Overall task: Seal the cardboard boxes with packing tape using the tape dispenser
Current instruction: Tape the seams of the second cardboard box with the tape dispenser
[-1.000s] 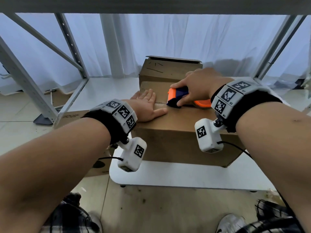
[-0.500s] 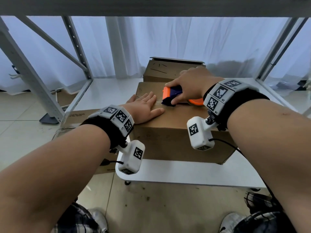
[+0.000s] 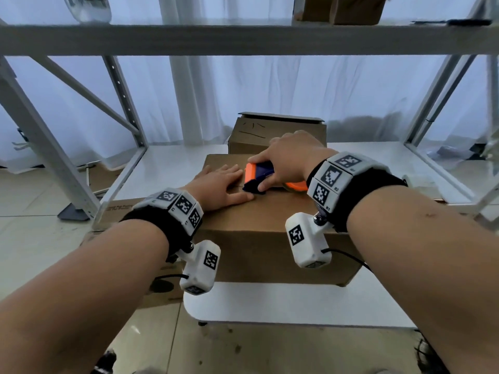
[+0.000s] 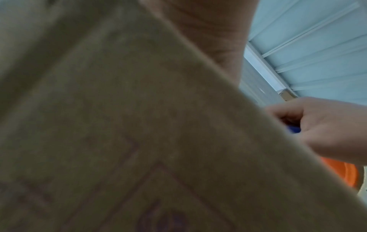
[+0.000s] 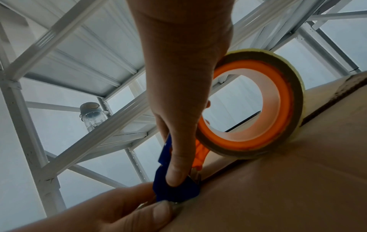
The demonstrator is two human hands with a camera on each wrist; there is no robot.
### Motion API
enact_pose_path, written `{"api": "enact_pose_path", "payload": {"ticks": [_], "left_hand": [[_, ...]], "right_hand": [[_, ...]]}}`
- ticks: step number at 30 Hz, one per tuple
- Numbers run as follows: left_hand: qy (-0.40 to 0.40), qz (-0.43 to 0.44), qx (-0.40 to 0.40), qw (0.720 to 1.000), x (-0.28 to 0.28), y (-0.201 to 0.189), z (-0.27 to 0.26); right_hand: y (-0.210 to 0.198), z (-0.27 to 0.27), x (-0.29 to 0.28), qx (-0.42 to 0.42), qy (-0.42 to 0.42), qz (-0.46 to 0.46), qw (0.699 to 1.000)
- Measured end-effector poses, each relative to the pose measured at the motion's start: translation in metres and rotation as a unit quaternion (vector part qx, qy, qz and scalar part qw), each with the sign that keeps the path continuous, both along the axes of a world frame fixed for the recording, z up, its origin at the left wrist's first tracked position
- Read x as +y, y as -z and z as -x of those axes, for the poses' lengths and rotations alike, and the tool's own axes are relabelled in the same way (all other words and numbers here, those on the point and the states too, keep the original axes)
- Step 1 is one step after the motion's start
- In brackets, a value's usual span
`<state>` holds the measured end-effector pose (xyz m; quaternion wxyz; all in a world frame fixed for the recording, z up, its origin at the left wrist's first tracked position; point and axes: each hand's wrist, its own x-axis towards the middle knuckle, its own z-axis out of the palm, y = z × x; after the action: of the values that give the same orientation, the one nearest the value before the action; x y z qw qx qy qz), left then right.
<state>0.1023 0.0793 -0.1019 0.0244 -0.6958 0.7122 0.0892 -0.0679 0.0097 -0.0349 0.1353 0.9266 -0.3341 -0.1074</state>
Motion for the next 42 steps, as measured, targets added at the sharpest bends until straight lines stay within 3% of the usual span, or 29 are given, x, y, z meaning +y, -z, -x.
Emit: {"api": "enact_pose_path", "payload": {"ticks": [3,10,16,24,30,34,42], "left_hand": [[-0.001,0.023,0.042,0.999,0.002,0.006,-0.003],[-0.010,0.031,0.051,0.998,0.005,0.006,-0.003],[-0.014,0.010,0.018,1.000,0.005,0.006,-0.002],[-0.081,-0.058,-0.013,0.995,0.010,0.002,0.021],[-0.027,-0.074,0.010,0.997,0.005,0.000,0.058],[-0.010,-0.063,0.020,0.998,0.009,-0.001,0.045],[-0.114,-0.067,-0.030,0.991,0.019,-0.004,0.006]], "right_hand": [[0.000,-0.001,-0.001,0.008,0.000,-0.008,1.000],[-0.007,0.002,0.001,0.032,-0.005,-0.002,0.999],[-0.007,0.047,-0.006,0.049,0.041,0.012,0.998],[-0.002,0.047,-0.008,0.029,0.050,0.008,0.998],[0.000,0.045,-0.009,0.024,0.063,0.008,0.998],[-0.001,0.047,-0.011,0.017,0.065,-0.002,0.998],[0.001,0.049,-0.012,0.004,0.058,0.000,0.998]]}}
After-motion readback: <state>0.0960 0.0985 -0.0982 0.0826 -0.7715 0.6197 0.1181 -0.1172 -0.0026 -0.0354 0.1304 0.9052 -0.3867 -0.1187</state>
